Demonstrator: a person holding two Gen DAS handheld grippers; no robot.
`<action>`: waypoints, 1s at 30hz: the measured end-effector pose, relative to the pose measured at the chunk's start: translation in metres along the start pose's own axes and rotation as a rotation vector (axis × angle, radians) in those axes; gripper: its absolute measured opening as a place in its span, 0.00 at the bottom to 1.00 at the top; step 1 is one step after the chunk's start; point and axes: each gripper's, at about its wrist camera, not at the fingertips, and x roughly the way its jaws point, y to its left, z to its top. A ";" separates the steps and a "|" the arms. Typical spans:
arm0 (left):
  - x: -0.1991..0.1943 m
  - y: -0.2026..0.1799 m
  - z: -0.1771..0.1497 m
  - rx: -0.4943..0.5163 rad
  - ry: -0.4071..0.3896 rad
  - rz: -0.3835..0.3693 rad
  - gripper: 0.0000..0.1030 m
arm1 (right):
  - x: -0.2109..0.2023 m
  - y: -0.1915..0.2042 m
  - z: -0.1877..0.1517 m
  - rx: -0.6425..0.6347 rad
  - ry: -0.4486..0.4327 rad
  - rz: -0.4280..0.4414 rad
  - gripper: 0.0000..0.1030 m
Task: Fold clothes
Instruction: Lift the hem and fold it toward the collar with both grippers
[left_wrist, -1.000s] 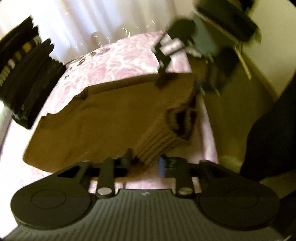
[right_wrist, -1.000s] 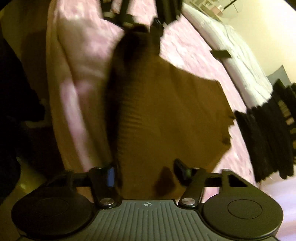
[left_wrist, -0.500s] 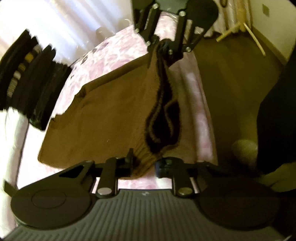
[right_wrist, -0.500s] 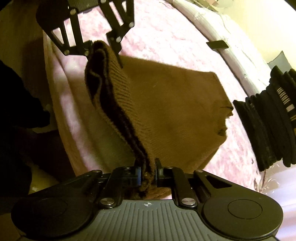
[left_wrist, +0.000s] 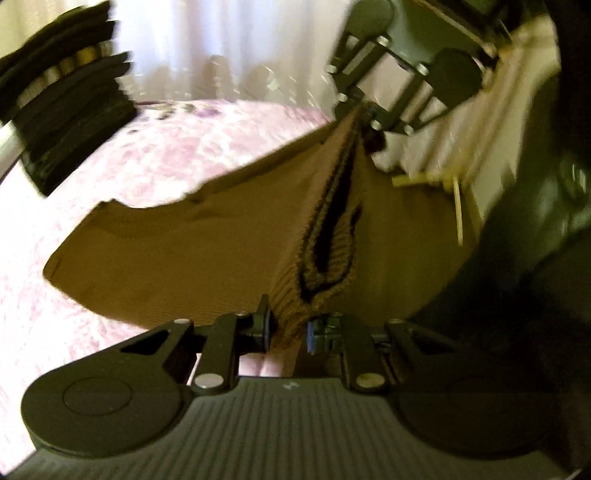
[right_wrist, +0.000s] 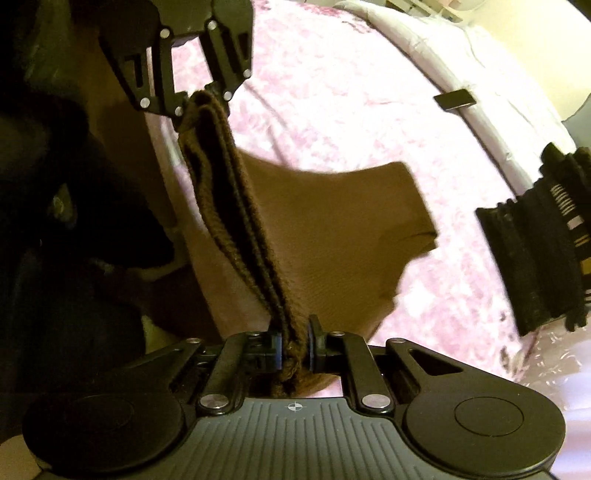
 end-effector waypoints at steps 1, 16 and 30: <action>-0.004 0.014 0.005 -0.042 -0.020 0.006 0.13 | -0.002 -0.012 0.007 -0.001 -0.004 -0.005 0.10; 0.065 0.294 0.026 -0.506 -0.081 0.038 0.13 | 0.157 -0.248 0.103 -0.001 0.069 -0.057 0.10; 0.124 0.384 -0.021 -0.722 -0.002 0.074 0.15 | 0.276 -0.303 0.110 0.084 0.159 0.033 0.11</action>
